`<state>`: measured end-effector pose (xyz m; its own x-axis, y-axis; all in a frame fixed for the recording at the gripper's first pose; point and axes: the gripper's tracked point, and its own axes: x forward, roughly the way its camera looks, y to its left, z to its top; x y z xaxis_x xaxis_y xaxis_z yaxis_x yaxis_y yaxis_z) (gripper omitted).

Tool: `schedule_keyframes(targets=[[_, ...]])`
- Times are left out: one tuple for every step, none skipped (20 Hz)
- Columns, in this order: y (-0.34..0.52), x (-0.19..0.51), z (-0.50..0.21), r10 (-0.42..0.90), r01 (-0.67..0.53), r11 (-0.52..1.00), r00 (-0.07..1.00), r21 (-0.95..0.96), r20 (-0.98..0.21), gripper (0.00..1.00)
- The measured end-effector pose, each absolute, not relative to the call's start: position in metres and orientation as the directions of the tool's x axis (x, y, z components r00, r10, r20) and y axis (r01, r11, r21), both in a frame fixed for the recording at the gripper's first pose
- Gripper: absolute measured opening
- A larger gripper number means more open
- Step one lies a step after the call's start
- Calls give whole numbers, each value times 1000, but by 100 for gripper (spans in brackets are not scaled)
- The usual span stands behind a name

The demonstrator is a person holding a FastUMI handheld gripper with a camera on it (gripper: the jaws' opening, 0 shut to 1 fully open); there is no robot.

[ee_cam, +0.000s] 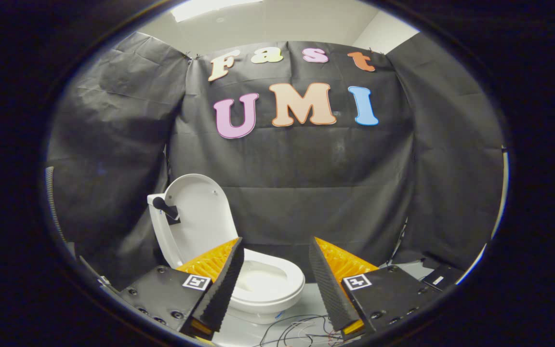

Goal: Open the toilet lid.

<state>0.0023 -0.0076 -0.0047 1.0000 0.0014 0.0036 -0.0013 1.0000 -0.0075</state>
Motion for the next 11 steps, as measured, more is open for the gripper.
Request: schedule_keyframes(targets=[[-7, 2, -6, 3, -3, 1000, 1000, -7, 4, 84], [-7, 2, -5, 3, -3, 1000, 1000, -7, 6, 85], [-6, 3, -6, 3, -3, 1000, 1000, -8, 4, 85], [-7, 2, -6, 4, -3, 1000, 1000, -8, 4, 85], [-6, 2, -5, 4, -3, 1000, 1000, -7, 5, 87], [-7, 3, -6, 4, -4, 1000, 1000, -8, 5, 90], [-9, 3, -7, 4, -4, 1000, 1000, -8, 4, 93], [-11, 3, -6, 4, -4, 1000, 1000, -7, 6, 95], [-10, 3, -6, 6, -6, 1000, 1000, -8, 6, 98], [-9, 3, -5, 6, -6, 1000, 1000, -8, 5, 98], [-9, 3, -6, 6, -6, 1000, 1000, -8, 6, 98]])
